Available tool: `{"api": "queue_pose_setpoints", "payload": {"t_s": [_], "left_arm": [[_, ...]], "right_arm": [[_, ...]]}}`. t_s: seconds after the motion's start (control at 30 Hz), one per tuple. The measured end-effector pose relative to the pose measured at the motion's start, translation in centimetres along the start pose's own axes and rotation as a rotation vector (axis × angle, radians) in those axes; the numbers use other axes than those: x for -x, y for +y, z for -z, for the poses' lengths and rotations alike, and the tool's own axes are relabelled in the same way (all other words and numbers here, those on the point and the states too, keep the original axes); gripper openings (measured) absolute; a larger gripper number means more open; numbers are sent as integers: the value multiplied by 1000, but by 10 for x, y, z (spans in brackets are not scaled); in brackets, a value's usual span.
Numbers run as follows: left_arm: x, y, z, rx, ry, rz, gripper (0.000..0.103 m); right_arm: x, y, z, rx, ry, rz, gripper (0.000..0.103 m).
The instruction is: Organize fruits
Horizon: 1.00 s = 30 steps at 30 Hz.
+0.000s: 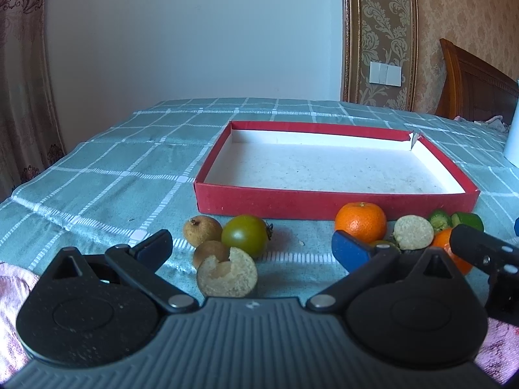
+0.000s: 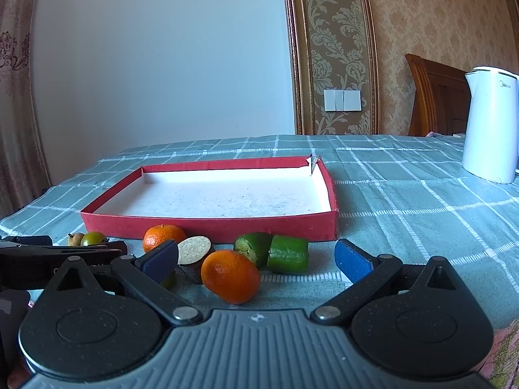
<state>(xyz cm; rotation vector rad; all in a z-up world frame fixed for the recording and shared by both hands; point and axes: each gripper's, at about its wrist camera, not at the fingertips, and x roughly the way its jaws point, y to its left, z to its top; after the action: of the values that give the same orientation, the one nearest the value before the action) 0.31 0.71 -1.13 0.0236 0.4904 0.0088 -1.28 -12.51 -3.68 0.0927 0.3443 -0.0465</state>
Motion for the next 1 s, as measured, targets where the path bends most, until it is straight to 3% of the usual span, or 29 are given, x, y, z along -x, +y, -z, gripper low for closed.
{"api": "queue_pose_setpoints", "payload": {"t_s": [1.0], "left_arm": [[-1,-3,1,-13,-4,-15,103]], "right_arm": [[1,-2,1,-15,-10,-1,103]]}}
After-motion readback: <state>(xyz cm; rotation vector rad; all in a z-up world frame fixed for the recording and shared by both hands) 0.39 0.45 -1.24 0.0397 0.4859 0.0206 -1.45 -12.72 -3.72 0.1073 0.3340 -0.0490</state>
